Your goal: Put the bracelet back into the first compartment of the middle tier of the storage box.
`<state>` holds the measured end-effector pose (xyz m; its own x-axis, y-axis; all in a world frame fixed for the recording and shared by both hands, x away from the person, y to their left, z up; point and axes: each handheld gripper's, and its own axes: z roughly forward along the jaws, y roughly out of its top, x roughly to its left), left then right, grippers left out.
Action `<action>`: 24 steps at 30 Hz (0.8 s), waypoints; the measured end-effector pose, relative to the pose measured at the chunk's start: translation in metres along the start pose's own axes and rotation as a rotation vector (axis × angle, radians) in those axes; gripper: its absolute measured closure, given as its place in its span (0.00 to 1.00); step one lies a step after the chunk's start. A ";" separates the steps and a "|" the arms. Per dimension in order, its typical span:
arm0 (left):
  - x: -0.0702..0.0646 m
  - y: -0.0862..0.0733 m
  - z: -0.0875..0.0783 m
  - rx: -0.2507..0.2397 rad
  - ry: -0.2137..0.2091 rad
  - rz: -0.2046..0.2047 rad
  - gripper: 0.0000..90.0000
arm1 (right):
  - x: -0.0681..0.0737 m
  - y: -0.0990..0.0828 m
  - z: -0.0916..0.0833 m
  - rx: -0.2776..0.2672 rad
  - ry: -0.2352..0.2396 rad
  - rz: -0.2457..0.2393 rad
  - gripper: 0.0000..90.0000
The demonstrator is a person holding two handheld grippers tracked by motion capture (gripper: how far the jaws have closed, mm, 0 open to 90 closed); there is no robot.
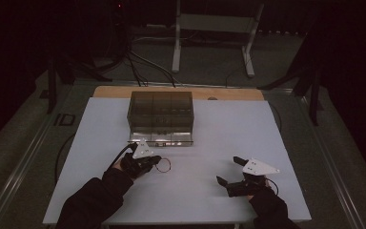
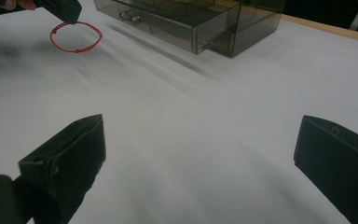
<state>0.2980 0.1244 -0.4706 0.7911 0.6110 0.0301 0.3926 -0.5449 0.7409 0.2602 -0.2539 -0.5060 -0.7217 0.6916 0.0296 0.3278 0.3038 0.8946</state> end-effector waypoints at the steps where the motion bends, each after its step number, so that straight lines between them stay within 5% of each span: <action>1: 0.000 0.000 -0.001 -0.002 -0.002 -0.003 1.00 | 0.000 0.000 0.000 0.001 0.000 0.000 0.03; 24: 0.008 0.007 -0.016 -0.015 0.000 0.010 1.00 | 0.000 0.000 0.001 0.006 0.000 0.001 0.03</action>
<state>0.2999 0.1344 -0.4544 0.7953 0.6051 0.0375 0.3773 -0.5425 0.7506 0.2604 -0.2535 -0.5067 -0.7214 0.6919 0.0309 0.3327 0.3071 0.8917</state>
